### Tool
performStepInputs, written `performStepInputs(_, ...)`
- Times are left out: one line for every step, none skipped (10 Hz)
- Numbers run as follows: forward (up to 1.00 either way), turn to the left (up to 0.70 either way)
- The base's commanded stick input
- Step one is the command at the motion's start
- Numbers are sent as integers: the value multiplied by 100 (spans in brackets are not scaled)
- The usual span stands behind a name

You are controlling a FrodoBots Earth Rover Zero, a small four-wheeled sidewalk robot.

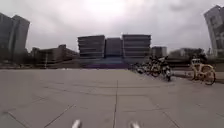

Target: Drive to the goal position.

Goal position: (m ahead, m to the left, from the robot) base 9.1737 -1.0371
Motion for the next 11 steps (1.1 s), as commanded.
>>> performStepInputs(85,0)
performStepInputs(85,-18)
performStepInputs(85,-32)
performStepInputs(85,-34)
performStepInputs(85,-34)
performStepInputs(85,-3)
performStepInputs(85,0)
performStepInputs(85,0)
performStepInputs(85,0)
performStepInputs(85,0)
performStepInputs(85,0)
